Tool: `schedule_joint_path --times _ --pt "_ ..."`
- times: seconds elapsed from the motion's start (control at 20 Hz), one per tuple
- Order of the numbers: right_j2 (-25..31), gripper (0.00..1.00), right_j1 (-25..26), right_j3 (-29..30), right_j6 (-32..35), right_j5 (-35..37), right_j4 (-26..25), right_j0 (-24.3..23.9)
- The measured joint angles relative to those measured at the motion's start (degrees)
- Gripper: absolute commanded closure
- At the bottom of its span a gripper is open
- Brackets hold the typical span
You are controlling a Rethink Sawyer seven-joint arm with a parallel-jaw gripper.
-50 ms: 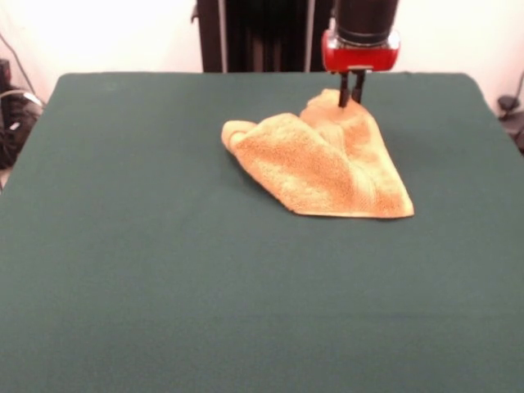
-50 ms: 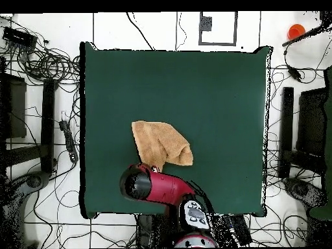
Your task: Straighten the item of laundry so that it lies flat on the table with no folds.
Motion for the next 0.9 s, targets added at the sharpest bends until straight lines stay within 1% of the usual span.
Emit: schedule_joint_path --times 0.45,0.9 --pt "0.5 1.0 -2.3 1.6 0.0 0.0 4.0 2.0" --pt "0.6 1.0 -2.3 1.6 0.0 0.0 6.1 2.2"
